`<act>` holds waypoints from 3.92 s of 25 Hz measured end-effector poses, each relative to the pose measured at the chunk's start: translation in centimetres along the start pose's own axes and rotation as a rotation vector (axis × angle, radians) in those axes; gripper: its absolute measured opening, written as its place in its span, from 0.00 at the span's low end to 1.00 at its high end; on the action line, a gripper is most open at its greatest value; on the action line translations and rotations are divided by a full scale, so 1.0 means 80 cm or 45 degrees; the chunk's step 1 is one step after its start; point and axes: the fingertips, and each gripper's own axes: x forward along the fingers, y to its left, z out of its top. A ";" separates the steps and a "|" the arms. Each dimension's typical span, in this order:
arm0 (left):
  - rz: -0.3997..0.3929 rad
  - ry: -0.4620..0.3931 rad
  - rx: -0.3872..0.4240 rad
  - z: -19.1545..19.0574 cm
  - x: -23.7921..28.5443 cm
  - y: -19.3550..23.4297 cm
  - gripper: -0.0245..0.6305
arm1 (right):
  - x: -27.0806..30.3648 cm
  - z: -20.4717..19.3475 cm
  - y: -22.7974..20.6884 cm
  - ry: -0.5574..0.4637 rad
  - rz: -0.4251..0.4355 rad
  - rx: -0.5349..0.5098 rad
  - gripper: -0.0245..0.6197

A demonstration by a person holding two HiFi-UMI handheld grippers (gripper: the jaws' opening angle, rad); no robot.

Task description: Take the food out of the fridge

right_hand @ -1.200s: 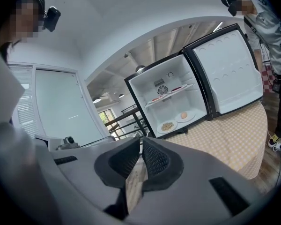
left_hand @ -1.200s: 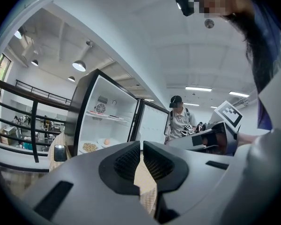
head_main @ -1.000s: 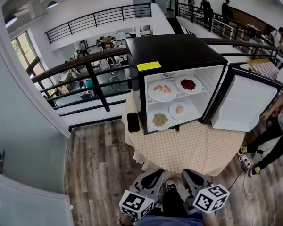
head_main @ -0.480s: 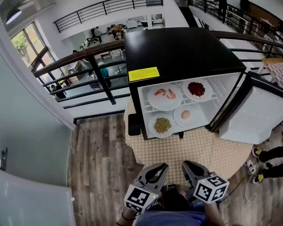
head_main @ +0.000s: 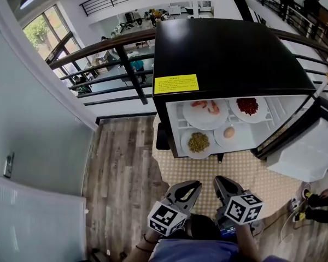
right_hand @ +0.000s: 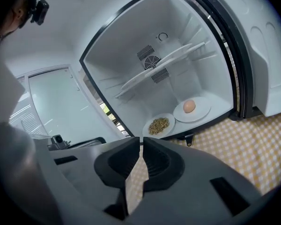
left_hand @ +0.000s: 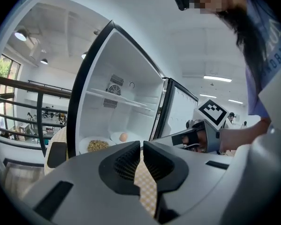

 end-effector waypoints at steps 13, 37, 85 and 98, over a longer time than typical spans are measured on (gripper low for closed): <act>0.077 0.063 -0.169 -0.050 0.052 0.054 0.07 | 0.120 -0.006 -0.072 0.135 0.006 -0.035 0.25; 0.150 0.196 -0.269 -0.093 0.037 0.077 0.07 | 0.173 -0.010 -0.102 0.132 0.045 0.536 0.17; 0.158 0.231 -0.680 -0.132 0.106 0.121 0.37 | 0.062 -0.048 -0.110 0.245 0.118 0.739 0.08; 0.162 0.188 -0.455 -0.080 0.038 0.069 0.37 | 0.001 -0.037 -0.052 0.155 0.156 0.637 0.08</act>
